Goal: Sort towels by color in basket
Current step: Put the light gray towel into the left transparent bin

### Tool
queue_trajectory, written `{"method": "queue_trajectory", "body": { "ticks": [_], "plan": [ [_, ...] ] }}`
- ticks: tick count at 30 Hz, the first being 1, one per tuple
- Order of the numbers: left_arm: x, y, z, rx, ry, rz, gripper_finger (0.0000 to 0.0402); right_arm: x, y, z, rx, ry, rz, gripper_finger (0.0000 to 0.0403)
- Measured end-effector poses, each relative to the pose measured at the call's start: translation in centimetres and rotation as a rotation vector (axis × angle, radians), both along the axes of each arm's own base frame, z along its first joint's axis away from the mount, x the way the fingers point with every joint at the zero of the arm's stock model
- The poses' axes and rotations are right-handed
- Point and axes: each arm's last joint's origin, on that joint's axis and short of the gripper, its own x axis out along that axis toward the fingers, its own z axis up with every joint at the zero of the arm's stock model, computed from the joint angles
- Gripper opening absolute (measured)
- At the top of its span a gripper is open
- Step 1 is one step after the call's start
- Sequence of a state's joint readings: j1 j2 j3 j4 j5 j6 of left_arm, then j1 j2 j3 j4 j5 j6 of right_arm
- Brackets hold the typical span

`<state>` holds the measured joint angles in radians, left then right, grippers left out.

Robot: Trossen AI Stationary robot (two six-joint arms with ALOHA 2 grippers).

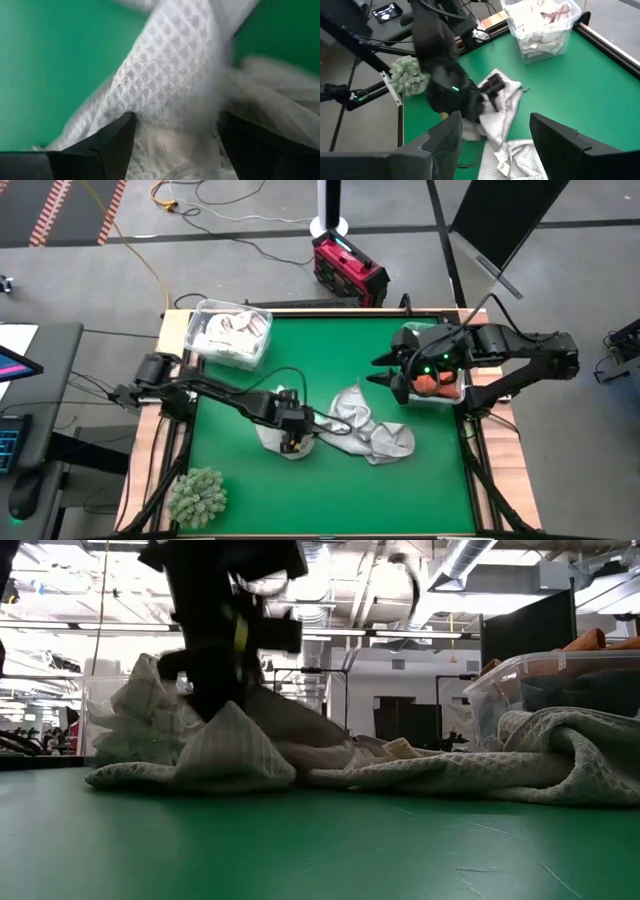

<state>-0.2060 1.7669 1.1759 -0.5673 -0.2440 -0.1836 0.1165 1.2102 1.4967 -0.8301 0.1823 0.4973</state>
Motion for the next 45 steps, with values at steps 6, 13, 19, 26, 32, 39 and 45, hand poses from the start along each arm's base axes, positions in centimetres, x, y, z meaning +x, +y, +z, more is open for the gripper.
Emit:
{"method": "queue_trajectory", "body": {
  "ticks": [6,13,19,26,32,39,45],
  "plan": [
    [0.5,1.2,-2.7,-0.016,0.099,0.086,0.0273,-0.1,0.8,0.0,-0.004,-0.001,0.039,0.026],
    [0.5,1.6,-2.8,-0.072,0.121,0.118,0.015,-0.1,0.9,0.0,-0.021,-0.001,0.052,0.026],
    [0.1,2.3,-2.4,-0.149,0.135,0.203,0.0018,-0.1,0.9,0.1,-0.023,-0.003,0.051,0.026],
    [-1.8,4.3,4.8,-0.12,-0.158,0.386,0.0014,-0.1,0.9,0.1,-0.023,-0.004,0.051,0.026],
    [-6.6,6.8,14.3,-0.04,-0.644,0.603,0.0014,0.0,0.9,0.3,-0.019,-0.028,0.05,0.026],
    [-15.0,9.0,23.8,0.277,-1.148,0.806,0.0014,0.2,0.9,0.6,-0.016,-0.064,0.049,0.026],
    [-19.7,10.2,27.2,0.513,-1.247,0.892,0.0014,0.3,0.9,0.5,-0.022,-0.064,0.052,0.026]
  ]
}}
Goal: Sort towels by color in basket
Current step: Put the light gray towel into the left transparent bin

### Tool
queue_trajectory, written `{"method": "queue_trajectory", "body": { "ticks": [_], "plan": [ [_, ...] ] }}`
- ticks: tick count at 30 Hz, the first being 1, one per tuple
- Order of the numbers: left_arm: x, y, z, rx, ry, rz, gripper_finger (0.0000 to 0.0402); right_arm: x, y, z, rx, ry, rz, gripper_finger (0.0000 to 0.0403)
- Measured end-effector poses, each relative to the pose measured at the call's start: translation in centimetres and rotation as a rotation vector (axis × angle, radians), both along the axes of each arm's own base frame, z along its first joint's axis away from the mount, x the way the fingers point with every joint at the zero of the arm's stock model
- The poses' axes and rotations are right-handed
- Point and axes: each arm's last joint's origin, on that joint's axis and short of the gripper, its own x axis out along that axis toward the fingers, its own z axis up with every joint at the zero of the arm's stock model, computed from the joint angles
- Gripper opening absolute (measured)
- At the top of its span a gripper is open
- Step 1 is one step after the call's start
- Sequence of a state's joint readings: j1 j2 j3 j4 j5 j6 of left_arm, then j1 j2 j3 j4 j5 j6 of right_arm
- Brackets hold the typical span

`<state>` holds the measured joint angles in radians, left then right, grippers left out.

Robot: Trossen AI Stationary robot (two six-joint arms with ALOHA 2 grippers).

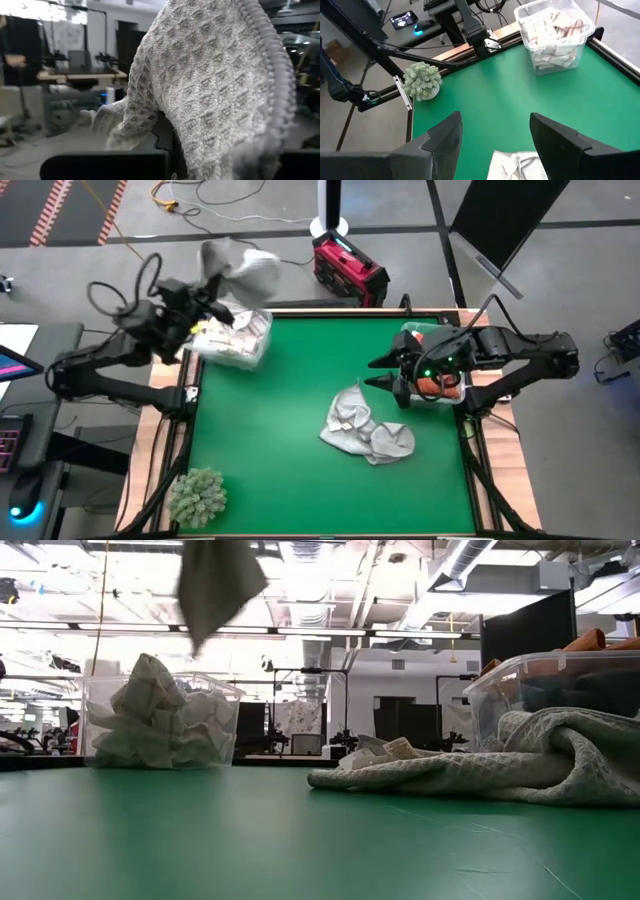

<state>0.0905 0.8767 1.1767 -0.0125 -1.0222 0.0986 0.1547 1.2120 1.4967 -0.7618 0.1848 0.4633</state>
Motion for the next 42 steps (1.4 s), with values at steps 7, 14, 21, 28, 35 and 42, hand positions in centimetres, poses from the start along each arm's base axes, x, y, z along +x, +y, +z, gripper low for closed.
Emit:
{"method": "queue_trajectory", "body": {
  "ticks": [7,14,21,28,35,42],
  "plan": [
    [-0.9,1.2,-3.3,-0.152,0.181,0.133,0.0014,0.0,0.0,0.0,0.0,0.0,0.0,0.026],
    [-0.2,3.6,-7.7,-0.382,0.348,0.269,0.0014,0.0,0.0,0.1,0.0,-0.007,0.0,0.026],
    [2.1,5.6,-8.2,-0.446,0.317,0.161,0.0014,0.1,0.1,0.1,0.002,-0.016,0.003,0.026],
    [1.5,9.0,-11.7,-0.741,0.393,0.298,0.0013,0.1,0.7,0.1,0.008,-0.014,0.024,0.026],
    [2.9,12.9,-16.0,-0.998,0.65,0.194,0.0013,0.1,0.9,0.0,0.007,-0.013,0.01,0.026],
    [3.6,15.6,-20.6,-1.135,0.955,0.269,0.0014,0.1,0.9,0.0,0.042,-0.016,-0.012,0.026]
  ]
}}
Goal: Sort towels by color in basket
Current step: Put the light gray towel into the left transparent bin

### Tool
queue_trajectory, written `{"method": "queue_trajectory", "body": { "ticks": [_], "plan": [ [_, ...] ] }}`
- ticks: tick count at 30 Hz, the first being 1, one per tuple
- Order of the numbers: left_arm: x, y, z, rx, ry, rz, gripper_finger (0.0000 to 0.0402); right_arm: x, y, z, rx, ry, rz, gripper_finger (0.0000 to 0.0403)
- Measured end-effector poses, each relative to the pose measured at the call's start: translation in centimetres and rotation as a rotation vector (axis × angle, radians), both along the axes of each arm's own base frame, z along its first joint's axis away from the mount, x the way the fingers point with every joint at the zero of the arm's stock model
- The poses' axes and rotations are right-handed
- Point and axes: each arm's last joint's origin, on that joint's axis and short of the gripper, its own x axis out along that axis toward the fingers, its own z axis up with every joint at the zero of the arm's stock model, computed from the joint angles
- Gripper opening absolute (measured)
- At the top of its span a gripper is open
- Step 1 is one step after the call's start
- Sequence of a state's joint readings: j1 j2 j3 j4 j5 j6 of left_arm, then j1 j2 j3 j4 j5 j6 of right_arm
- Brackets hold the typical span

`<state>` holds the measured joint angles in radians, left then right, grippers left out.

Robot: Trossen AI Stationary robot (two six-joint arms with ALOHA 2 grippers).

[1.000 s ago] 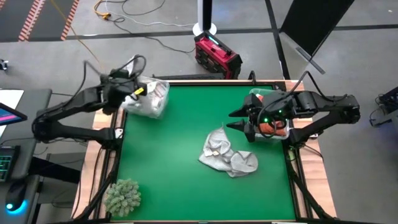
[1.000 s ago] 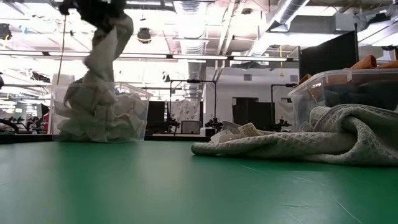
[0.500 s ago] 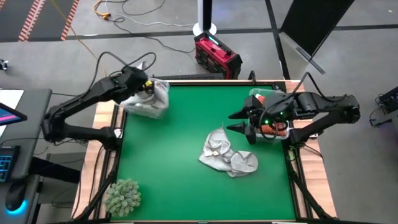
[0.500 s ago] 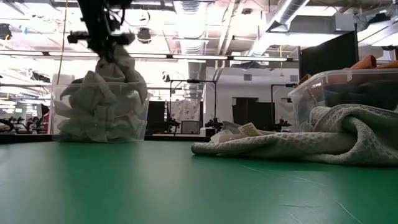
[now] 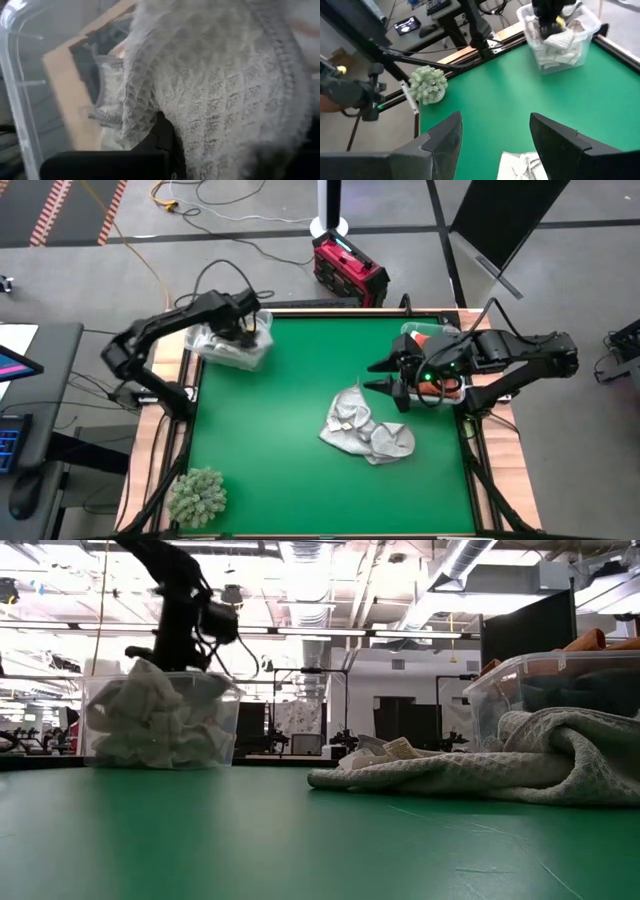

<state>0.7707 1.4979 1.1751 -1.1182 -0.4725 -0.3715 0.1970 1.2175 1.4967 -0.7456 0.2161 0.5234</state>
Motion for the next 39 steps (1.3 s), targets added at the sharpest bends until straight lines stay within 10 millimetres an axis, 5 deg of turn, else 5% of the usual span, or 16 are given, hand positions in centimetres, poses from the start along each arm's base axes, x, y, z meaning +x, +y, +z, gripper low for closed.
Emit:
{"method": "queue_trajectory", "body": {
  "ticks": [11,18,22,31,39],
  "plan": [
    [2.3,1.8,-5.8,-0.133,0.219,-0.066,0.0072,0.0,-0.2,0.0,-0.002,-0.006,-0.064,0.026],
    [3.3,0.9,-6.1,-0.149,0.267,-0.177,0.0144,0.0,-0.3,0.0,-0.015,-0.007,-0.081,0.026],
    [3.3,0.4,-4.3,-0.14,0.236,-0.22,0.0187,0.0,-0.3,0.0,-0.016,-0.007,-0.081,0.026],
    [0.7,-1.8,3.2,0.025,0.058,-0.184,0.0249,0.0,-0.3,0.0,-0.039,-0.005,-0.071,0.026],
    [-1.7,-5.7,10.0,0.249,-0.432,-0.196,0.0251,0.1,-0.9,0.0,-0.045,-0.004,-0.096,0.026]
  ]
}}
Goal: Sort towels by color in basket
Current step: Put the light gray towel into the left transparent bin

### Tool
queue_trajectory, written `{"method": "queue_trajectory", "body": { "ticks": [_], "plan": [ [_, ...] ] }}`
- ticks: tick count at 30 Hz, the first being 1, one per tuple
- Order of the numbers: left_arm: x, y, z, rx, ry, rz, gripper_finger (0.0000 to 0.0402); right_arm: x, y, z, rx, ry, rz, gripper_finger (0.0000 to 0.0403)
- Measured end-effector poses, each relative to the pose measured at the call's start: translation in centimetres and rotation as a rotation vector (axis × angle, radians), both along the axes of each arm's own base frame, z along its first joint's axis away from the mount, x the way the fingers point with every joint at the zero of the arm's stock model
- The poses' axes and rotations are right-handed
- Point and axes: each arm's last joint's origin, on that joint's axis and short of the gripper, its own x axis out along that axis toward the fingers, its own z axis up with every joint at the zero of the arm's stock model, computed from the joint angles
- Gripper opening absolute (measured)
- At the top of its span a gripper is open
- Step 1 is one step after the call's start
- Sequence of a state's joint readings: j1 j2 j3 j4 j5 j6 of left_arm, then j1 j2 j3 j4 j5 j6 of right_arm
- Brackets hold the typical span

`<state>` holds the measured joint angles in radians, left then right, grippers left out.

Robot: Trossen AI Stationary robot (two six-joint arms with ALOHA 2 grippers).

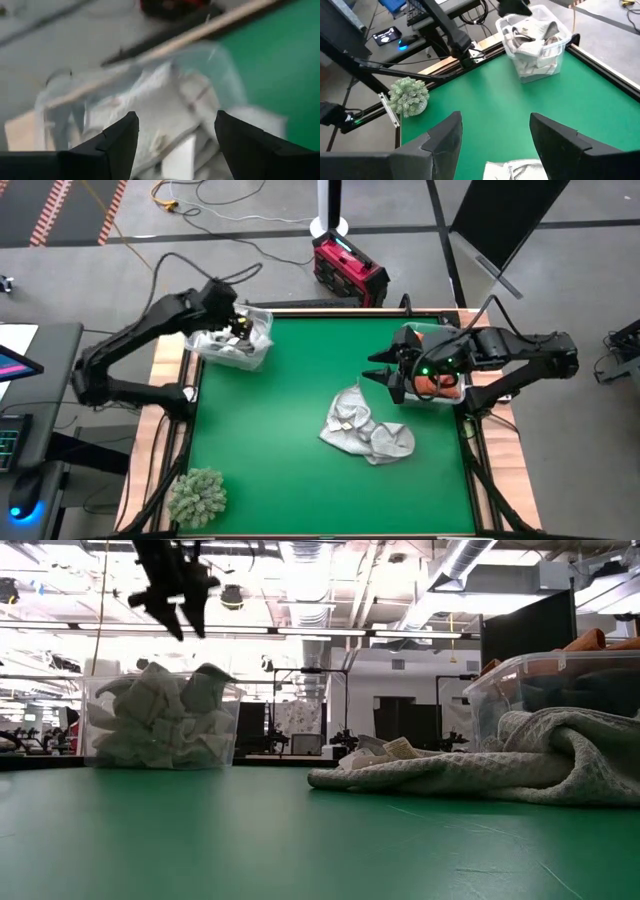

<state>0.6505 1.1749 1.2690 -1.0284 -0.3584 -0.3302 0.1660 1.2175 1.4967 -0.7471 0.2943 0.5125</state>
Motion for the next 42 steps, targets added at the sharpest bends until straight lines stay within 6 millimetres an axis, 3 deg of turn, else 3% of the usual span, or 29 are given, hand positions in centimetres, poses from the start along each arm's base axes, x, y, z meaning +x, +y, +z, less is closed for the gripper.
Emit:
{"method": "queue_trajectory", "body": {
  "ticks": [3,6,10,13,20,25,33,42],
  "plan": [
    [0.0,-1.4,1.4,0.062,-0.118,-0.039,0.0251,0.0,-0.1,0.0,0.0,0.0,-0.006,0.026],
    [1.4,-2.9,2.9,0.061,-0.321,-0.231,0.0251,0.0,-0.1,0.0,0.0,-0.001,-0.006,0.026],
    [5.4,-5.8,4.1,0.053,-0.551,-0.603,0.0251,0.0,-0.1,0.0,0.001,-0.005,-0.006,0.026],
    [9.0,-8.5,3.4,0.082,-0.569,-0.808,0.0251,0.2,-0.1,0.3,-0.011,-0.033,0.002,0.026],
    [17.1,-13.5,-3.0,0.077,-0.408,-0.94,0.0251,-0.3,-0.2,0.8,-0.054,-0.061,-0.007,0.026],
    [21.7,-16.2,-8.2,0.053,-0.337,-1.028,0.0251,-0.3,-0.2,1.0,-0.089,-0.07,0.001,0.026],
    [26.6,-17.8,-14.2,0.111,-0.213,-1.152,0.0251,-0.1,-0.1,2.6,-0.146,-0.229,0.021,0.026],
    [30.9,-18.8,-18.9,0.17,-0.208,-1.224,0.0251,-0.1,0.2,3.8,-0.164,-0.338,0.031,0.026]
  ]
}}
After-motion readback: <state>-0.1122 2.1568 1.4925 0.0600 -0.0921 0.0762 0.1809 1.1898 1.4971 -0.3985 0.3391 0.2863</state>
